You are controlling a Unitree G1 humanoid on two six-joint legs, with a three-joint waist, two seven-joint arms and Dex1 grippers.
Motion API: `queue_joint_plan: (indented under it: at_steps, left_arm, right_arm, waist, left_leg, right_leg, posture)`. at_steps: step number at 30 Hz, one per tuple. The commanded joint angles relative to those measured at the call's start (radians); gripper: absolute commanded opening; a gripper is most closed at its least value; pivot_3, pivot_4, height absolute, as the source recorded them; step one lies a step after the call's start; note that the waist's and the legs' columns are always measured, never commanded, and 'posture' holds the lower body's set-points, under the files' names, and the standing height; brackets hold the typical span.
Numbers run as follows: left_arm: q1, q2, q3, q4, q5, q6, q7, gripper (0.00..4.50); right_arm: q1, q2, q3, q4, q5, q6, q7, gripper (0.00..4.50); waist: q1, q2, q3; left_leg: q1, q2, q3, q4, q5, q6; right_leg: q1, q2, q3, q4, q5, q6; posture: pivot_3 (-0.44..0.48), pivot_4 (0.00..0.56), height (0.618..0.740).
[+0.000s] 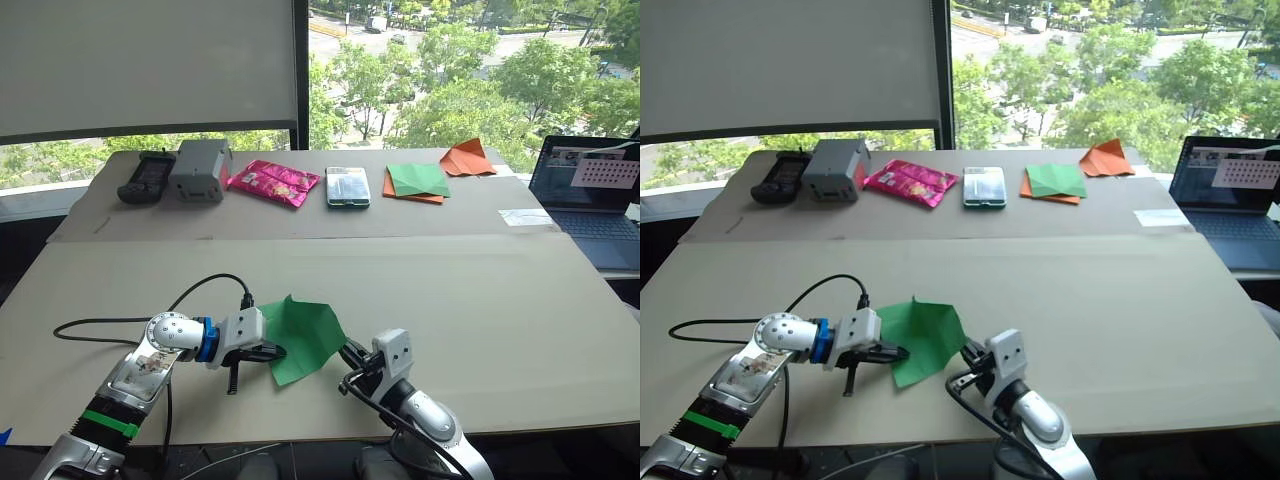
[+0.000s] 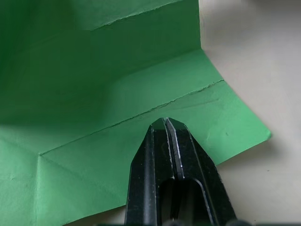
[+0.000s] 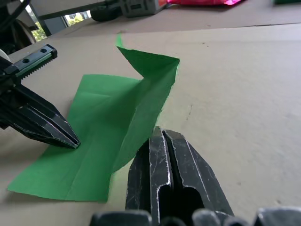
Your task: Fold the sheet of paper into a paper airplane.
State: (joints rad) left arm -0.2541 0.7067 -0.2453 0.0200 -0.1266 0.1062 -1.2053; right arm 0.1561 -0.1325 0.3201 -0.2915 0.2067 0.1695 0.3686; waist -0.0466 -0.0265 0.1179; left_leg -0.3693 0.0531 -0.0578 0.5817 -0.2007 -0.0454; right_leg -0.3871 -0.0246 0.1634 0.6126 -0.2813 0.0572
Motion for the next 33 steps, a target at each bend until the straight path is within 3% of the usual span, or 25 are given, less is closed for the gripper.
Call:
queue_joint_plan:
  at_steps: [1,10,20,27,30,33]
  left_arm:
    - [-0.001,-0.003,0.0,0.007,0.007,-0.011,0.008,0.0]
    - [0.02,0.006,0.04,-0.011,-0.001,0.007,0.052,0.0]
    - [0.08,0.049,0.152,-0.08,-0.046,0.073,0.107,0.0]
    - [0.085,0.096,0.299,-0.072,-0.144,0.164,0.119,0.0]
    - [0.064,0.082,0.32,-0.085,-0.194,0.219,0.121,0.0]
    - [0.046,0.005,0.337,-0.15,-0.336,0.37,0.152,0.0]
  right_arm:
    - [-0.05,-0.017,0.026,-0.005,0.036,0.012,0.092,0.04]
    - [-0.211,-0.071,0.142,0.067,-0.076,0.079,0.177,0.04]
    - [-0.351,-0.09,0.178,0.194,-0.142,0.222,0.222,0.04]
    - [-0.385,-0.104,0.215,0.205,-0.176,0.283,0.258,0.04]
    - [-0.404,-0.103,0.223,0.217,-0.187,0.309,0.261,0.04]
    - [-0.414,-0.104,0.22,0.223,-0.185,0.341,0.26,0.04]
  waist:
    - [0.001,0.0,0.0]
    - [0.0,0.001,-0.001]
    - [-0.003,0.0,-0.001]
    - [-0.017,0.002,-0.001]
    - [-0.02,0.002,-0.001]
    - [-0.02,0.002,-0.002]
  left_leg:
    - [0.0,0.0,0.0,0.0,0.0,0.0]
    - [0.0,0.0,0.0,0.004,0.0,0.0]
    - [0.0,0.0,0.0,0.006,0.0,0.001]
    - [0.0,0.0,0.0,0.006,0.0,0.001]
    - [0.0,0.0,0.0,0.006,0.0,0.0]
    - [0.0,0.0,0.0,0.006,0.0,0.0]
  right_leg:
    - [0.0,0.0,0.0,0.0,0.0,0.0]
    - [0.001,0.0,0.0,0.002,0.001,0.001]
    - [0.001,0.001,0.0,0.003,0.001,0.001]
    - [0.001,0.001,0.0,0.004,0.001,0.001]
    - [0.001,0.0,0.0,0.004,0.001,0.001]
    - [0.001,0.0,-0.001,0.004,0.001,0.001]
  posture:
    - [0.0,0.15,0.74]
    - [0.0,0.15,0.74]
    - [0.0,0.15,0.74]
    - [0.0,0.15,0.74]
    - [0.0,0.15,0.74]
    - [0.0,0.15,0.74]
